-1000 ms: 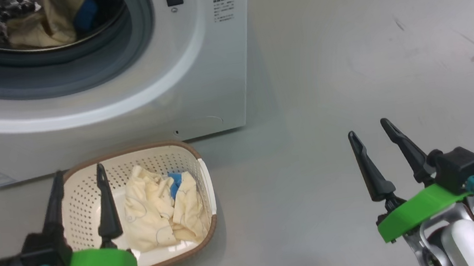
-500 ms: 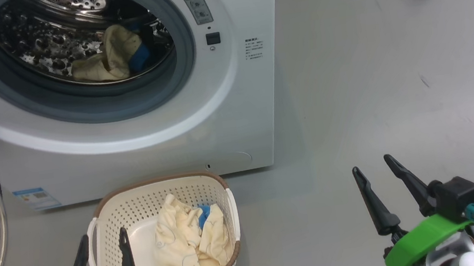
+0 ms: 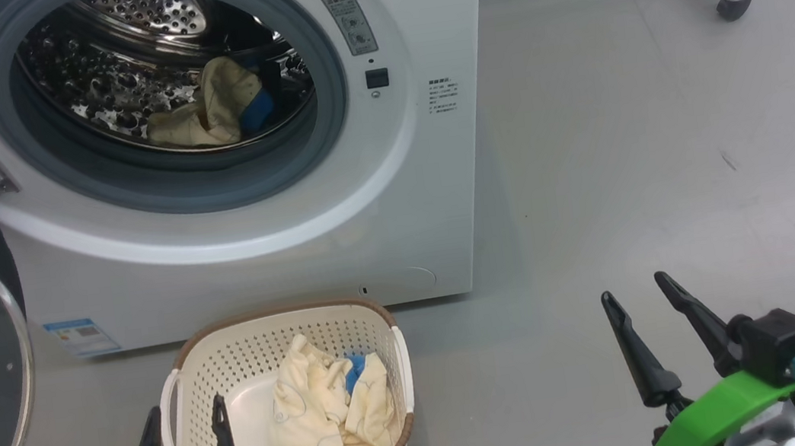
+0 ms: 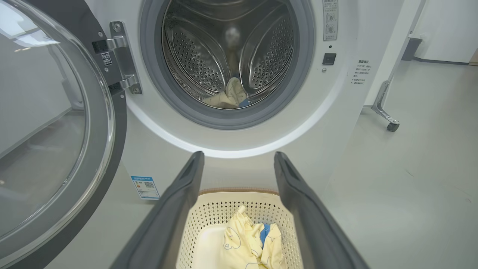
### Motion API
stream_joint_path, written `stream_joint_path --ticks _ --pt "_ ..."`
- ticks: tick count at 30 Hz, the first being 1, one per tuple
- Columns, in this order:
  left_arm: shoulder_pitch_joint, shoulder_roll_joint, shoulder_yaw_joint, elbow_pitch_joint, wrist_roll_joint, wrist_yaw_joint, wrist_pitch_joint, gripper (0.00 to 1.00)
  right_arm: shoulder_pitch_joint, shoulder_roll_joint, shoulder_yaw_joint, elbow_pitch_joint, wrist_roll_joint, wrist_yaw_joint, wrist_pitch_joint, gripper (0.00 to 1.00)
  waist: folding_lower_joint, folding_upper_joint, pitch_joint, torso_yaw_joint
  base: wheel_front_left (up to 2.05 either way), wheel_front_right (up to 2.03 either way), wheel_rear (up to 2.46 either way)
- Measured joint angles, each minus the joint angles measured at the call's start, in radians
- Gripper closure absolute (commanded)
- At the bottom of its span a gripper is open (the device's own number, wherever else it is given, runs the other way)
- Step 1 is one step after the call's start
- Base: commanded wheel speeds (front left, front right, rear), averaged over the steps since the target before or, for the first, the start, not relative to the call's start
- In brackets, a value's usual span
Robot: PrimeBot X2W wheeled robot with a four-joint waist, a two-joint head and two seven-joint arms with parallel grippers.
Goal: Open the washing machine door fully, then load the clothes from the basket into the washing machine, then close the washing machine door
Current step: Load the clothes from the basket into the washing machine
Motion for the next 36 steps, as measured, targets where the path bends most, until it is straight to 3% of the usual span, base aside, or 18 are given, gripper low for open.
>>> stream_joint_path --ticks 24,31,36 --pt "-0.003 0.002 -0.012 0.0 -0.008 0.0 0.011 0.0 0.005 0.0 0.001 -0.004 0.0 0.0 0.007 0.0 0.0 0.0 0.017 0.003 0.0 0.0 0.0" --pt "-0.065 0.003 -0.027 0.025 -0.01 0.0 0.033 0.0 -0.01 0.0 0.003 -0.011 0.006 0.0 -0.002 0.0 0.0001 0.0 0.077 -0.001 0.0 0.0 0.0" --pt "-0.183 -0.002 -0.04 0.117 -0.011 -0.002 0.044 0.0 -0.088 0.0 0.019 -0.019 0.013 0.0 -0.014 0.0 0.0003 0.0 0.168 -0.01 0.0 0.0 0.0"
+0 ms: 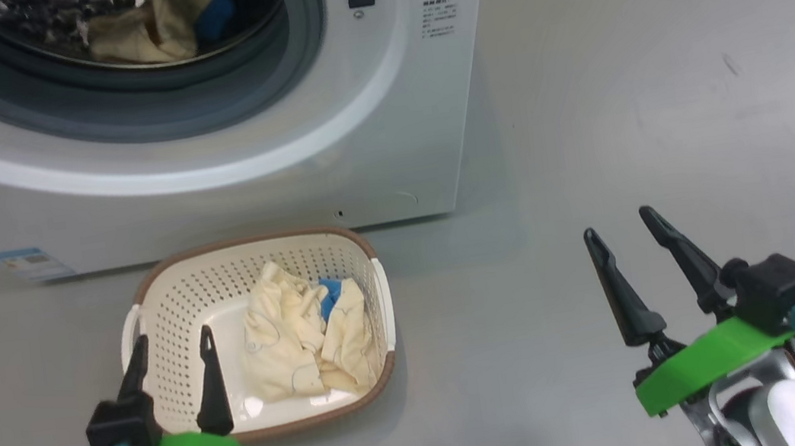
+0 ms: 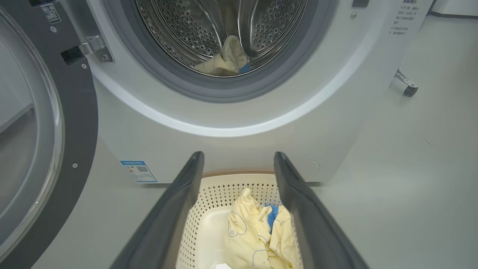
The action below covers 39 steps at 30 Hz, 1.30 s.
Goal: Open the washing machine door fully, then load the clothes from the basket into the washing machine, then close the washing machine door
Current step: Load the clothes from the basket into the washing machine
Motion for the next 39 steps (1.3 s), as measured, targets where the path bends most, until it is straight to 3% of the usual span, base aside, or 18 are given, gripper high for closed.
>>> stream_joint_path --ticks 8,18,28,39 --pt "-0.256 -0.026 -0.026 0.23 0.0 -0.013 0.029 0.0 -0.152 0.0 0.018 0.003 0.006 0.0 -0.045 0.0 0.0003 0.0 0.192 -0.033 0.0 0.0 0.0" --pt "-0.541 -0.058 -0.009 0.601 -0.052 -0.14 0.035 0.0 -0.326 -0.001 0.067 0.04 0.05 0.0 -0.106 0.0 0.0002 -0.0001 0.432 -0.108 0.0 0.0 0.0" --pt "-0.763 -0.048 0.035 0.878 -0.119 -0.286 0.054 0.0 -0.415 -0.001 0.093 0.054 0.1 0.0 -0.126 0.0 0.0001 -0.0001 0.642 -0.209 0.0 0.0 0.0" --pt "-0.893 -0.007 0.062 1.021 -0.169 -0.354 0.1 0.0 -0.452 -0.001 0.11 0.022 0.116 0.0 -0.128 0.0 -0.0001 -0.0001 0.774 -0.273 0.0 0.0 0.0"
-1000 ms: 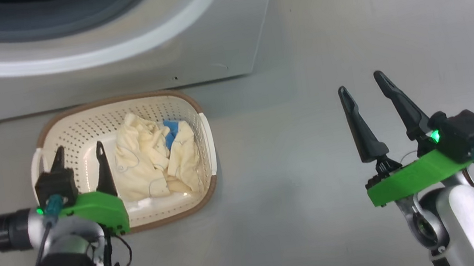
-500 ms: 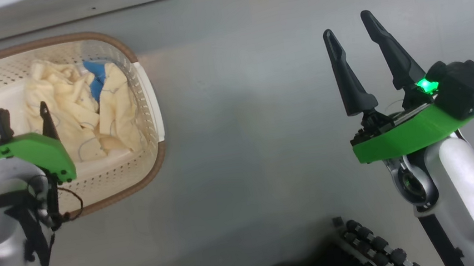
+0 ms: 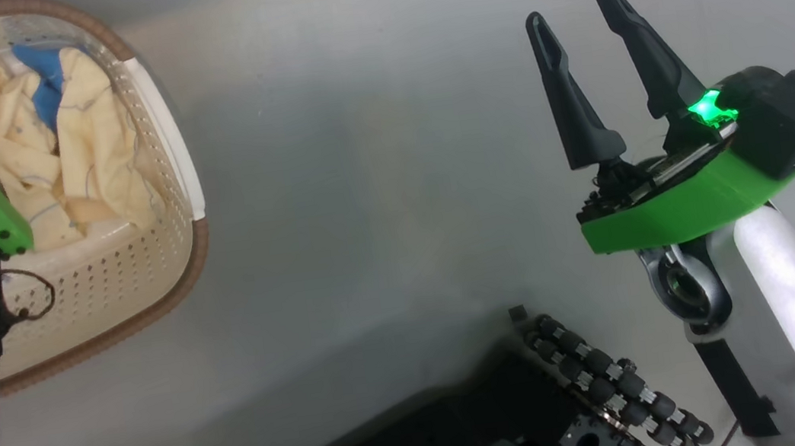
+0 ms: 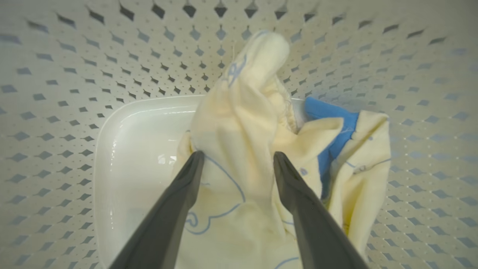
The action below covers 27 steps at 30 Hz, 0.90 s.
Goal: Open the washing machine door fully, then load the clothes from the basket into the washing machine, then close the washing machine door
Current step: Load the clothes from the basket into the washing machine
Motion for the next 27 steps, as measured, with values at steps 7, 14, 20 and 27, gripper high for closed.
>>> stream_joint_path --ticks 7,14,20,27 --pt "-0.078 0.014 0.004 0.049 -0.015 0.0 0.052 0.0 -0.016 0.0 0.015 -0.015 0.007 0.0 0.0 0.0 0.0 0.0 0.05 -0.017 0.0 0.0 0.0" --pt "-0.097 0.015 -0.003 0.076 -0.015 0.01 0.068 1.0 -0.017 0.0 0.016 -0.015 0.008 0.0 0.0 0.0 -0.0001 0.0 0.059 -0.023 0.0 0.0 0.0" --pt "-0.097 0.004 -0.013 0.082 -0.014 0.012 0.054 1.0 -0.024 0.0 0.013 -0.02 0.008 0.0 0.0 0.0 -0.0001 0.0 0.05 -0.012 0.0 0.0 0.0" --pt "-0.084 -0.002 -0.041 0.09 0.005 0.021 -0.013 1.0 -0.024 0.0 -0.016 -0.016 -0.013 0.0 0.0 0.0 -0.0001 0.0 0.023 0.012 0.0 0.0 0.0"
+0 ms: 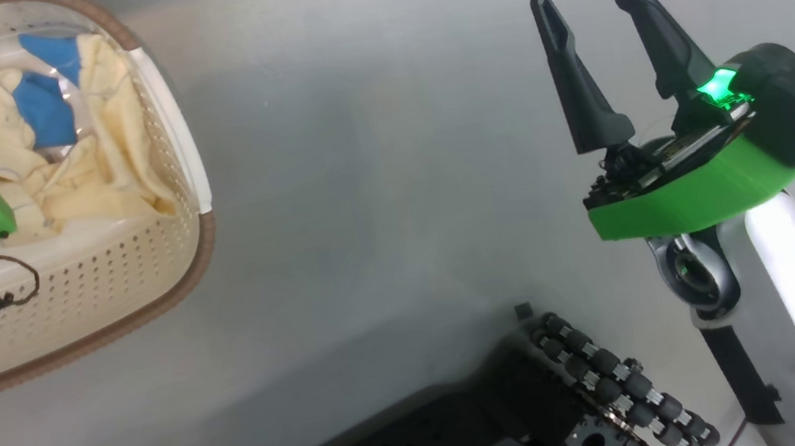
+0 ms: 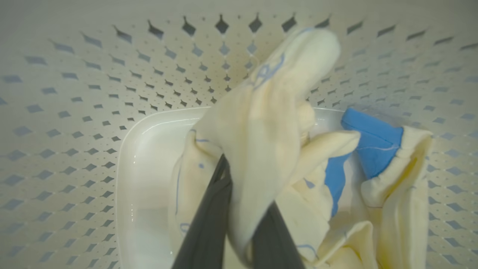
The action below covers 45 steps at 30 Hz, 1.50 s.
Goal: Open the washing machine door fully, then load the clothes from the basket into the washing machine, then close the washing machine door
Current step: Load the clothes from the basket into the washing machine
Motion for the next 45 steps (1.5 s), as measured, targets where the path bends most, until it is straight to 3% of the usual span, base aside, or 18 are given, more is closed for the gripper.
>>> stream_joint_path --ticks 12,25,33,45 --pt "0.091 -0.037 -0.016 -0.083 0.022 0.047 -0.123 1.0 0.021 0.0 -0.065 0.01 -0.052 0.0 0.0 0.0 -0.0001 0.0 -0.093 0.074 0.0 0.0 0.0" --pt "0.421 -0.049 0.107 -0.552 0.161 0.148 -0.124 1.0 0.127 0.0 -0.12 0.042 -0.095 0.0 0.0 0.0 -0.0001 0.0001 -0.279 0.154 0.0 0.0 0.0" --pt "0.598 -0.078 0.183 -0.774 0.234 0.175 -0.124 1.0 0.199 0.0 -0.152 0.054 -0.113 0.0 0.008 0.0 -0.0001 0.0001 -0.423 0.197 0.0 0.0 0.0" --pt "0.849 -0.095 0.22 -1.03 0.3 0.212 -0.124 1.0 0.322 0.0 -0.166 0.054 -0.113 0.0 0.036 0.0 -0.0002 0.0001 -0.637 0.224 0.0 0.0 0.0"
